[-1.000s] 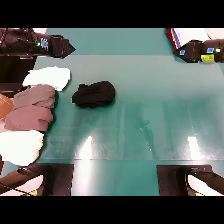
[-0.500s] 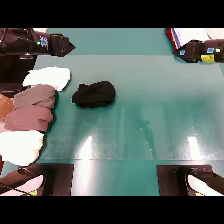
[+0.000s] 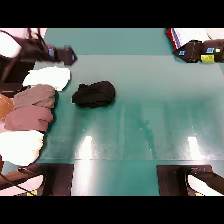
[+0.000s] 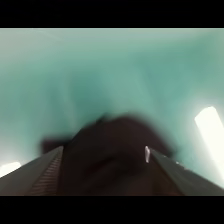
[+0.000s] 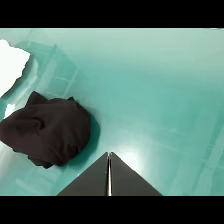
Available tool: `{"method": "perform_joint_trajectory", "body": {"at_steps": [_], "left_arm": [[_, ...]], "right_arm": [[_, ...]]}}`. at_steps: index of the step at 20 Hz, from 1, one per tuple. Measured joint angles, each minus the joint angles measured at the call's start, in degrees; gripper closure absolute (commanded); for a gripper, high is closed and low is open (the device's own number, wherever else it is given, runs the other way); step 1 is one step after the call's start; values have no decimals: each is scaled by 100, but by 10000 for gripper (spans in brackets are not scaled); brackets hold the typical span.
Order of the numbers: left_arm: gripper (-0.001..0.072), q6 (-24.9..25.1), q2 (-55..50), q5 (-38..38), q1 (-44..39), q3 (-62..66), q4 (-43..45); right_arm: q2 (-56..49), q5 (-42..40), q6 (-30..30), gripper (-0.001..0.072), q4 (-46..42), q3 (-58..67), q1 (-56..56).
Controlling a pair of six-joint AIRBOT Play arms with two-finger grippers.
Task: Fold the shirts.
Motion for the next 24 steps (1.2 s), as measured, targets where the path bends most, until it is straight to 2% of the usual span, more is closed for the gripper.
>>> {"method": "perform_joint_trajectory", "body": {"at_steps": [4,9,10,11,12,17,24], "left_arm": [[93,-256,-605,-188,151,-887,367],[97,-345,-1250,-70,205,-1333,7],[228,-352,-1311,-11,210,-1353,-74],[521,-363,-1355,11,212,-1353,-142],[677,-367,-1379,22,212,-1314,-190],[686,-372,-1047,-234,216,-525,-306],[687,81,745,-142,131,1692,-1217]], "right_arm": [[0,20,0,695,7,0,2],[0,37,2,695,7,0,2],[0,37,2,695,9,0,2],[0,37,2,695,7,0,2],[0,37,2,695,7,0,2],[129,42,4,695,7,184,-26],[549,37,4,695,-13,1182,-214]]}}
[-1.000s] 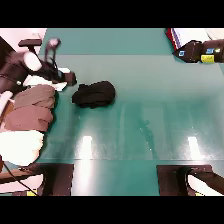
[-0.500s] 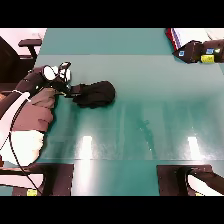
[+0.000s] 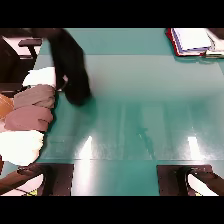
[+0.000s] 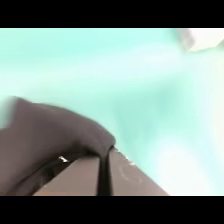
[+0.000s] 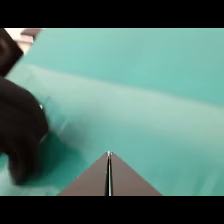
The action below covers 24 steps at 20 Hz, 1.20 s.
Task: Fold the shirts.
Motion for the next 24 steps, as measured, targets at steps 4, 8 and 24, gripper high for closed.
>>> {"method": "perform_joint_trajectory", "body": {"at_steps": [4,8,24], "left_arm": [[686,293,509,374,-756,815,-542],[687,621,527,614,-1620,1071,-702],[53,393,-393,-1145,-1751,-2243,1080]], "right_arm": [[136,-2,0,695,-28,393,-31],[170,92,0,695,-39,527,-35],[175,398,0,695,-52,570,-37]]}}
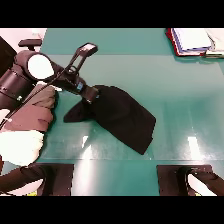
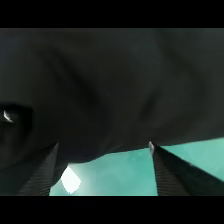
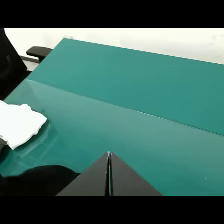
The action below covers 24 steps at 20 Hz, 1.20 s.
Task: Fold the shirts.
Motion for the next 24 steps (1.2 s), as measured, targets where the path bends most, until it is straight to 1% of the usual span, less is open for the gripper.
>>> {"method": "perform_joint_trajectory", "body": {"at_steps": [2,5,9,14,19,21,22,23,24], "left_arm": [[54,-103,4,31,455,-199,256],[54,-195,-11,81,1285,-420,420],[54,-236,-22,363,2061,-1134,284],[54,-232,-170,1156,2361,-2164,-129],[59,-144,-566,1473,2411,-2435,-483],[401,-122,-682,1528,2417,-2470,-575],[496,-107,-717,1539,2420,-2479,-632],[613,-90,-745,1539,2417,-2483,-699],[685,-79,-756,1539,2417,-2479,-763]], "right_arm": [[0,13,0,695,2,0,0],[-2,74,0,695,2,0,0],[-2,140,0,695,2,-63,0],[-2,125,0,695,7,-533,0],[-4,4,0,695,13,-1021,0],[-4,-20,0,695,15,-1172,0],[-4,-26,0,695,17,-1235,0],[-4,-33,0,695,17,-1285,0],[-4,-31,0,695,13,-1327,0]]}}
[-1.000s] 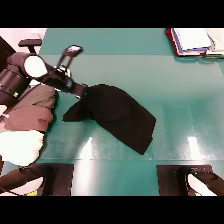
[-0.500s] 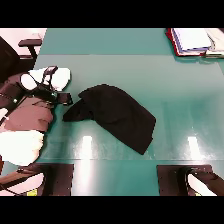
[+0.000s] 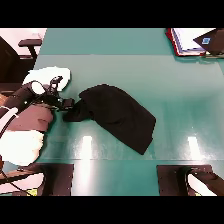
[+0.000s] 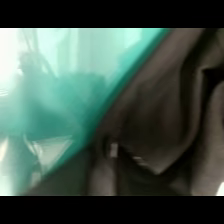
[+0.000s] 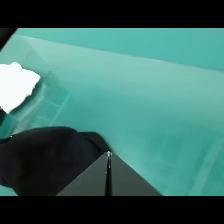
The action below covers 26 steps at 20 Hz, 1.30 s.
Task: Fold the shirts.
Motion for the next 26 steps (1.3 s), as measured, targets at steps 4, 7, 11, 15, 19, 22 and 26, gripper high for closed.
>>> {"method": "perform_joint_trajectory", "body": {"at_steps": [4,7,11,15,19,22,26], "left_arm": [[685,74,55,-101,11,326,-33],[685,114,173,-195,9,817,144],[685,122,232,-214,9,1235,271],[685,133,240,-160,9,1355,321],[685,133,216,-122,9,1384,367],[685,133,210,-120,9,1390,380],[686,98,302,-125,9,1484,435]], "right_arm": [[0,361,7,695,-389,-179,-31],[2,942,155,660,-702,-793,-251],[-22,1093,264,215,-750,-2507,-678],[-452,387,210,270,-240,-4148,-739],[-1307,-365,-76,275,415,-4673,-315],[-1945,-710,-175,637,678,-4424,22],[-2378,-905,-361,696,669,-3687,205]]}}
